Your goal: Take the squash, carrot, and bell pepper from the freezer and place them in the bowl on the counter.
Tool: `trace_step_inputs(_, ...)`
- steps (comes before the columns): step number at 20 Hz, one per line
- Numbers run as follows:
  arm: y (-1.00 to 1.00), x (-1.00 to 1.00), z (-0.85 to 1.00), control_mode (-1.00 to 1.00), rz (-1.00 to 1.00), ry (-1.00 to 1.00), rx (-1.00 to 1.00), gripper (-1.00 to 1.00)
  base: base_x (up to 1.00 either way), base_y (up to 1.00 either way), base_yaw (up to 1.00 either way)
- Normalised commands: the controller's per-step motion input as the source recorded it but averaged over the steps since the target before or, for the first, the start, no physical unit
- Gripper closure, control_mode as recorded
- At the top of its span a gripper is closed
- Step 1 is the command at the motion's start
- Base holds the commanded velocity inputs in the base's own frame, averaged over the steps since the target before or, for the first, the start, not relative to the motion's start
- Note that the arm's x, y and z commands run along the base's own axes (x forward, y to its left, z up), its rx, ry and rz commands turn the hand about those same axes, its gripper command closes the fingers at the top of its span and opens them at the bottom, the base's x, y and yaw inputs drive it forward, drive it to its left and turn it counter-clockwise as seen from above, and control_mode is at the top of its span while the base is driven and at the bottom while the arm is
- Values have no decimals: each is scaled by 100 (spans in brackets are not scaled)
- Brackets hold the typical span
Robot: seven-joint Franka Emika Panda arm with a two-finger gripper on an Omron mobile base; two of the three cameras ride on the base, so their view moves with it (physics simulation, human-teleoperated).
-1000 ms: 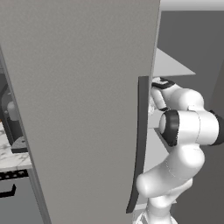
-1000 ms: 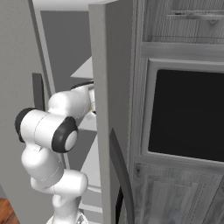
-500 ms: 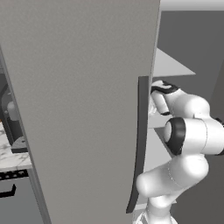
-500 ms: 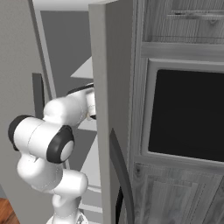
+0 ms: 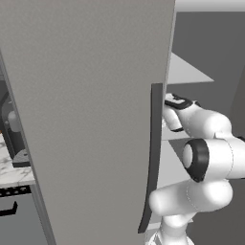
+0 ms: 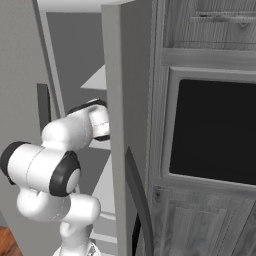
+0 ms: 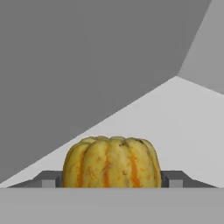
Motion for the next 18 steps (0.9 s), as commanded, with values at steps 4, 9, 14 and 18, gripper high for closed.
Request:
trace_step_inputs(4, -15, -4, 11, -100, -25, 2, 0, 100, 0, 0, 0)
trace_step_inputs(9, -37, -2, 15, -100, -19, 3, 0, 100, 0, 0, 0)
trace_step_inputs(14, -36, -8, 10, -100, -13, 6, 0, 100, 0, 0, 0)
trace_step_inputs(18, -13, -19, 1, -100, -16, 7, 0, 100, 0, 0, 0)
